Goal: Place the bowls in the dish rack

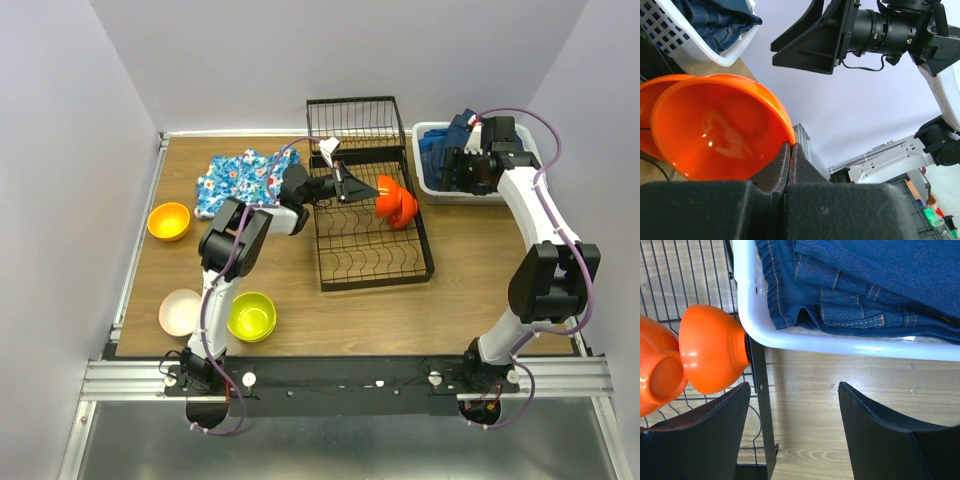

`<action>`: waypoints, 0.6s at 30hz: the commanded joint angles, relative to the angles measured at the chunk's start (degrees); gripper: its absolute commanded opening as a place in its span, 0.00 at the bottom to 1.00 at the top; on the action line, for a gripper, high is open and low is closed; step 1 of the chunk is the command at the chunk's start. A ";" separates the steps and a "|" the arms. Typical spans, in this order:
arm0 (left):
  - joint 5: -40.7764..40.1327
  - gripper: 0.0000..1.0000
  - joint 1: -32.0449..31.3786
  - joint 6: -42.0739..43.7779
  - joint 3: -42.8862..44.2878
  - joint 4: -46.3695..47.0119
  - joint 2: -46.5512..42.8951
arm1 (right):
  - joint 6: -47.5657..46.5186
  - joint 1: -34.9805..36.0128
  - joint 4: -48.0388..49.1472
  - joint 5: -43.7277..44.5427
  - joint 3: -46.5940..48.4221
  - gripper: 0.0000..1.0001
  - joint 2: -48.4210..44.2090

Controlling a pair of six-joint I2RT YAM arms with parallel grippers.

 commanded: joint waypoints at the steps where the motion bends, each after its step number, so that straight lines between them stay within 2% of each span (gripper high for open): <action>1: -2.77 0.00 -1.06 -2.55 1.22 5.42 2.85 | 0.09 -0.15 -1.04 0.15 0.51 0.79 0.28; 14: -6.55 0.00 -3.34 -8.08 3.24 10.78 7.68 | 0.26 -0.15 -0.34 -0.47 -1.60 0.79 1.51; 18: -7.52 0.00 -3.25 -10.80 2.45 14.99 9.61 | -0.09 0.12 -0.60 -0.29 -0.63 0.79 2.74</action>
